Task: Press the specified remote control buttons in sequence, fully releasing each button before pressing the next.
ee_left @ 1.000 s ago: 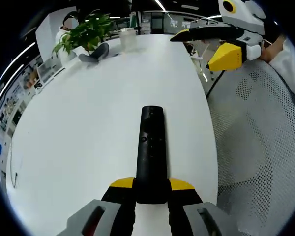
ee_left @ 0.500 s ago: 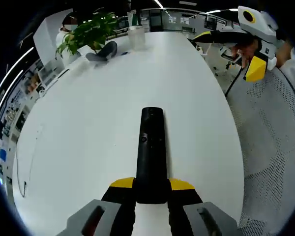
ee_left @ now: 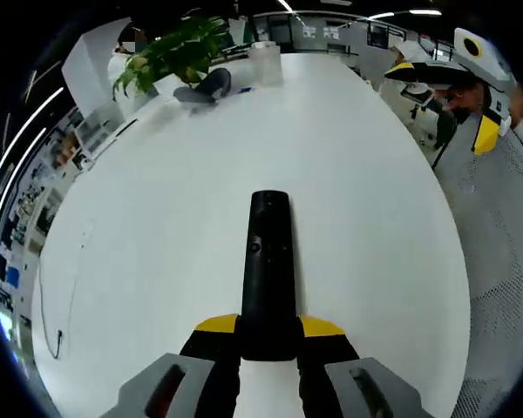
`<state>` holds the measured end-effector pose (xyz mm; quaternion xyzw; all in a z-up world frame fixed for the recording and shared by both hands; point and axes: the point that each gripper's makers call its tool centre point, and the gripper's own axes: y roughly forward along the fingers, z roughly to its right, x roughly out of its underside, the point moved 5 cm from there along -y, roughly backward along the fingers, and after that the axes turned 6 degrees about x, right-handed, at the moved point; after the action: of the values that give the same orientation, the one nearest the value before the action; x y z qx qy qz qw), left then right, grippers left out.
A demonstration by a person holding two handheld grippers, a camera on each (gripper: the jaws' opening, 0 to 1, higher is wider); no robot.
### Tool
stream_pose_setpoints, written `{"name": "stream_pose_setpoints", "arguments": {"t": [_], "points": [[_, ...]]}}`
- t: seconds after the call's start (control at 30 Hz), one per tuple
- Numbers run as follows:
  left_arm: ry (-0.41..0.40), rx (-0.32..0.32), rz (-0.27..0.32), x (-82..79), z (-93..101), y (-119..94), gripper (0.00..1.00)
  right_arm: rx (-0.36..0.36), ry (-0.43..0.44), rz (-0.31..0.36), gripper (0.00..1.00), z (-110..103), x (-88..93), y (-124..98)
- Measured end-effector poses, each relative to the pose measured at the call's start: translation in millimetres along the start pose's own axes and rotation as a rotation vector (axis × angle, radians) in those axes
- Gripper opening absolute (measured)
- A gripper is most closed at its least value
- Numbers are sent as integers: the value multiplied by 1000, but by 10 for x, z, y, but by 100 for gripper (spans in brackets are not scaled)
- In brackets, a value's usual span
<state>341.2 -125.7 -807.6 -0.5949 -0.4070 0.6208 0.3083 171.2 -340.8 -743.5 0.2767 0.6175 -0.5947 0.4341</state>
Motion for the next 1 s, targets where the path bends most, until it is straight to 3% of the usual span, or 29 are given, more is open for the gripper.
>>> {"name": "stream_pose_setpoints", "arguments": {"t": [0.4, 1.0], "points": [[4, -25, -7, -24, -460, 26, 23, 11, -5, -31, 97, 14, 39, 1], [49, 0, -66, -31, -786, 155, 23, 6, -8, -48, 95, 7, 62, 3]]}}
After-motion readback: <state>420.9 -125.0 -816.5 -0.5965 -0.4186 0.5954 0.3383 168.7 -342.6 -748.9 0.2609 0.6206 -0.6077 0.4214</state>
